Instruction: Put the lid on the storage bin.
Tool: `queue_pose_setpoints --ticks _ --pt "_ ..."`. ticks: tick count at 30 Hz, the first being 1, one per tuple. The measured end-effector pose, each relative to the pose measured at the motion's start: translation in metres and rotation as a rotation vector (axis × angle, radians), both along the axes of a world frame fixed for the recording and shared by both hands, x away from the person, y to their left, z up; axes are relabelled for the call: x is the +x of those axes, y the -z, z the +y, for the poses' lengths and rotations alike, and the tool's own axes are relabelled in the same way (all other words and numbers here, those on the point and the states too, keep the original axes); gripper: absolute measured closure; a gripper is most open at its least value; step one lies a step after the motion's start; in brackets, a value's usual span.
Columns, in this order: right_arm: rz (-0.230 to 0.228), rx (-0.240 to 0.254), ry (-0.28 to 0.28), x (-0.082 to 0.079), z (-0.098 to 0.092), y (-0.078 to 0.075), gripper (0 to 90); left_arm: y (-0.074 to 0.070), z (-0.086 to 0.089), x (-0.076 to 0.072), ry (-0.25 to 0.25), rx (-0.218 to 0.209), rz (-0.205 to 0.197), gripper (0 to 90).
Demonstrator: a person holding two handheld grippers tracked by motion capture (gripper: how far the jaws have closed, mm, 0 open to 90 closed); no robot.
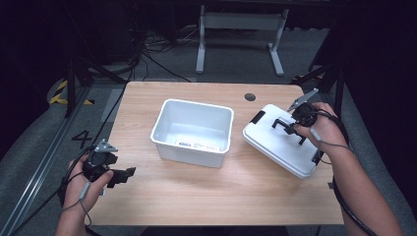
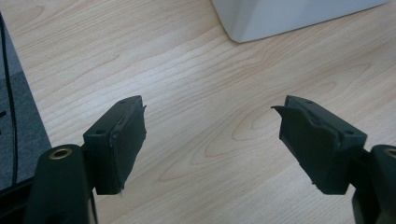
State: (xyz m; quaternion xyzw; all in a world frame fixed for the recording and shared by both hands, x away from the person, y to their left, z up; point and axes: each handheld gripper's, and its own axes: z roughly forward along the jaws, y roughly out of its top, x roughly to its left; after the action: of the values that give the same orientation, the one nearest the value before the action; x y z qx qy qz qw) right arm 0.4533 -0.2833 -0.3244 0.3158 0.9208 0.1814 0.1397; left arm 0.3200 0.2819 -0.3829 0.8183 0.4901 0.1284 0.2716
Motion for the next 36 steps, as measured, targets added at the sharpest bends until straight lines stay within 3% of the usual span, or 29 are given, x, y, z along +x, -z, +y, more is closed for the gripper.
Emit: queue_pose_setpoints --ticks 12,17,24,36 --pt "-0.050 0.012 -0.052 -0.010 0.010 -0.044 84.3 -0.002 0.001 -0.001 0.001 -0.003 -0.003 23.2" --pt "-0.066 -0.002 -0.075 -0.011 0.016 -0.055 84.4 -0.001 0.001 -0.001 0.001 -0.003 -0.003 23.2" --pt "-0.086 0.013 -0.140 -0.011 0.043 -0.076 84.4 -0.001 0.002 -0.004 0.002 0.006 0.000 23.2" --pt "-0.109 0.032 -0.240 -0.004 0.091 -0.093 84.4 -0.002 0.013 -0.016 -0.029 0.005 -0.007 23.1"
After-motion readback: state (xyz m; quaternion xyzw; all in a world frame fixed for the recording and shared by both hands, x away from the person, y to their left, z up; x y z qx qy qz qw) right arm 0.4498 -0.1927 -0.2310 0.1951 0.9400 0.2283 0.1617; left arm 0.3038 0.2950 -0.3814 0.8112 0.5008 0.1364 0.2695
